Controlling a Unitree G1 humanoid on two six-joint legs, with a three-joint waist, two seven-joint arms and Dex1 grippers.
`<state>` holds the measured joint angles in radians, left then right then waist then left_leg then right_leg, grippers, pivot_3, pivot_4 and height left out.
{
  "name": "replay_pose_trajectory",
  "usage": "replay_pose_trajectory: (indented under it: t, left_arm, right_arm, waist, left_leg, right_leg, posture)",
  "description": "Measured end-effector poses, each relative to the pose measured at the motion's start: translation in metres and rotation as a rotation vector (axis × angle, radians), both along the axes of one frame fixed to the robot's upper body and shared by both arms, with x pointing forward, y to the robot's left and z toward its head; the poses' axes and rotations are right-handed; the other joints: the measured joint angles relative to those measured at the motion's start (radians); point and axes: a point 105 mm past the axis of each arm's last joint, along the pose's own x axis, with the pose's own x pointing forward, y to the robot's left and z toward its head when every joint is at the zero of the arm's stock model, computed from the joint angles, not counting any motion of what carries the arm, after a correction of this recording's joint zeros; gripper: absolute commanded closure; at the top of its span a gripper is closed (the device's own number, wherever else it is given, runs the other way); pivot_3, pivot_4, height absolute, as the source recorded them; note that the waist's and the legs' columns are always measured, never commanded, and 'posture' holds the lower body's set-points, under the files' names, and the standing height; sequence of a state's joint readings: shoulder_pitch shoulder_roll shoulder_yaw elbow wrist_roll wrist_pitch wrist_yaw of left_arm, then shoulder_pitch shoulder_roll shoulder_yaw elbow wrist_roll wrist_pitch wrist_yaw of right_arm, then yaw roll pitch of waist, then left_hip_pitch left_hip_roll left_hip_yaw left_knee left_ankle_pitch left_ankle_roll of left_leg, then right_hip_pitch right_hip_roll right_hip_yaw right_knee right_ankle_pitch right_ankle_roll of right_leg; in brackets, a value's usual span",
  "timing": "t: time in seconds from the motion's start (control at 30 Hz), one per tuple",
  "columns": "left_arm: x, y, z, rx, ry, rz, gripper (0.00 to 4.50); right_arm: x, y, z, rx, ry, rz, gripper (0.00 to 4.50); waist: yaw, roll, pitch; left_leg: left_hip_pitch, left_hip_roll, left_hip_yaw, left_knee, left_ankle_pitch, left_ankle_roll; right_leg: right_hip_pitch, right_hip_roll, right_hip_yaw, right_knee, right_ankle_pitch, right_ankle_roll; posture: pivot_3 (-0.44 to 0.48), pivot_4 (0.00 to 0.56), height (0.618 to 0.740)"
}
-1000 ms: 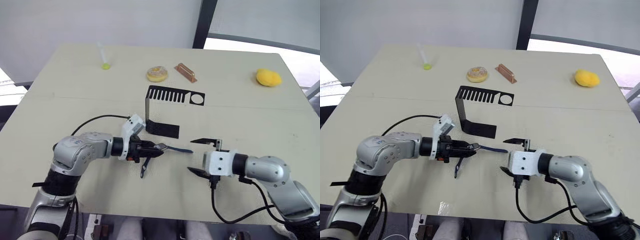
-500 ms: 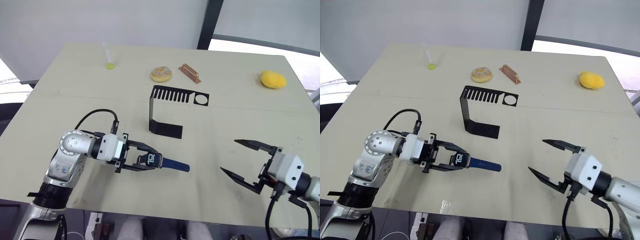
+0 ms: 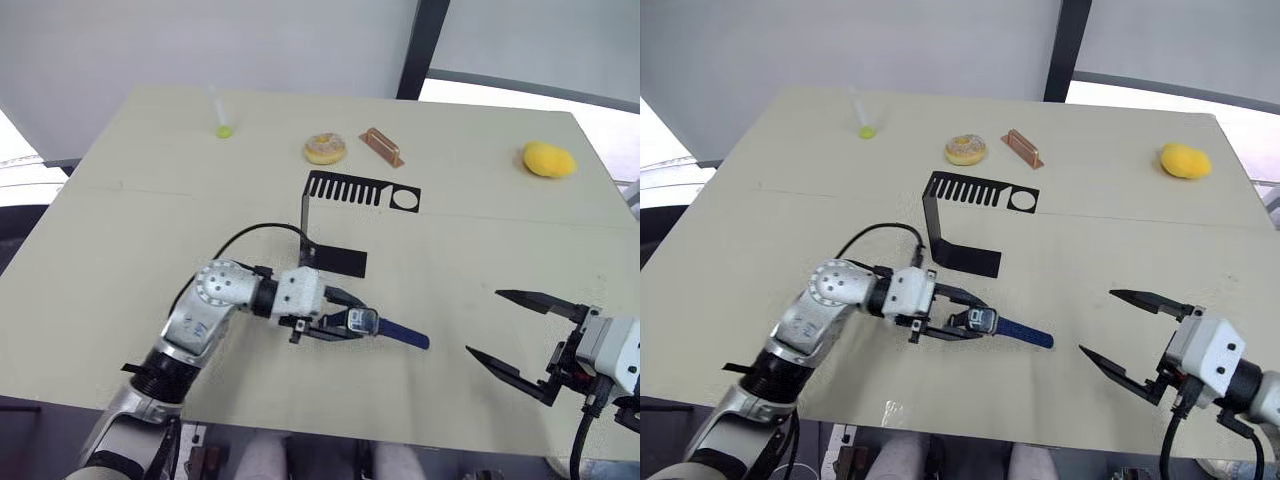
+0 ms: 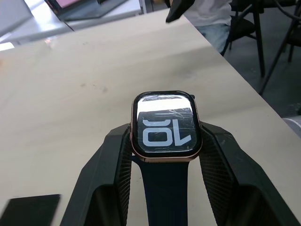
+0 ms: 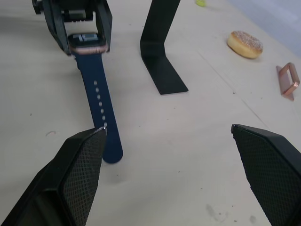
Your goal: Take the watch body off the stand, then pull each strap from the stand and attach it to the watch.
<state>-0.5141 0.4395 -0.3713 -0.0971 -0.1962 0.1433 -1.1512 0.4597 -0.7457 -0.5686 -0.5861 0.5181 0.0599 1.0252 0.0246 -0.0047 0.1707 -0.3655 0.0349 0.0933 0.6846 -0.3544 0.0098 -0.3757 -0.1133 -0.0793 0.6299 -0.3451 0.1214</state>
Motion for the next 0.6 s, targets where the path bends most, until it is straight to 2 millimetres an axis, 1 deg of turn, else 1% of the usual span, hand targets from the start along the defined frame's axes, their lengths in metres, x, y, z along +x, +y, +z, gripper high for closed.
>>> replay_pose_trajectory:
  t: [0.1,0.27,0.33,0.4,0.47,0.5,0.53,0.6]
  left_arm:
    - [0.003,-0.005,-0.016,0.063,-0.008,0.019,2.91]
    - [0.012,0.007,-0.038,0.170,-0.030,0.079,2.91]
    - [0.016,0.011,-0.042,0.189,-0.026,0.105,2.91]
    - [0.016,0.009,-0.041,0.177,-0.022,0.109,2.91]
    - [0.017,0.006,-0.038,0.144,0.014,0.122,1.87]
    - [0.017,0.005,-0.036,0.112,0.031,0.135,1.50]
    - [0.016,0.004,-0.033,0.084,0.043,0.140,1.02]
    - [0.012,0.010,-0.022,0.009,0.043,0.138,0.03]
  right_arm:
    - [-0.004,-0.002,-0.005,0.005,0.038,-0.002,0.01]
    - [-0.009,-0.001,-0.010,0.001,0.077,0.012,0.01]
    - [-0.009,0.000,-0.011,0.001,0.080,0.015,0.01]
    - [-0.009,0.002,-0.012,0.001,0.085,0.027,0.01]
    - [-0.008,0.004,-0.012,-0.003,0.085,0.041,0.00]
    - [-0.007,0.005,-0.011,-0.003,0.081,0.046,0.00]
    - [-0.006,0.005,-0.011,-0.005,0.081,0.051,0.00]
    - [-0.004,0.005,-0.011,-0.016,0.088,0.070,0.00]
  waist:
    - [0.000,0.000,0.000]
    - [0.001,0.000,0.000]
    - [0.001,0.000,0.000]
    - [0.002,0.000,0.000]
    - [0.003,0.000,0.000]
    - [0.002,0.000,0.000]
    - [0.002,0.000,0.000]
    - [-0.003,0.000,0.000]
  left_leg:
    - [0.001,0.000,0.001,0.000,0.000,0.000]
    - [0.001,0.000,0.001,0.000,0.000,0.000]
    - [0.001,0.000,0.001,0.000,0.000,0.000]
    - [0.001,0.000,0.000,0.000,0.000,0.000]
    - [0.000,0.000,0.000,0.000,0.000,0.000]
    - [0.000,0.000,0.000,0.000,0.000,0.000]
    - [0.000,0.000,0.000,0.000,0.000,0.000]
    - [0.000,0.002,0.000,0.000,0.000,0.000]
  right_leg:
    - [0.000,0.000,0.001,0.000,0.000,0.000]
    - [0.000,0.000,0.001,0.000,0.000,0.000]
    - [0.000,-0.001,0.001,0.000,0.000,0.000]
    - [0.000,-0.001,0.001,0.000,0.000,0.000]
    - [0.000,-0.001,0.001,0.000,0.000,0.000]
    - [0.000,-0.001,0.000,0.000,0.000,0.000]
    - [0.000,-0.001,0.000,0.000,0.000,0.000]
    - [0.000,-0.001,0.000,0.000,0.000,0.000]
  posture:
    - [0.000,0.150,0.740]
    - [0.000,0.150,0.740]
    - [0.000,0.150,0.740]
    - [0.000,0.150,0.740]
    - [0.000,0.150,0.740]
    - [0.000,0.150,0.740]
    - [0.000,0.150,0.740]
    - [0.000,0.150,0.740]
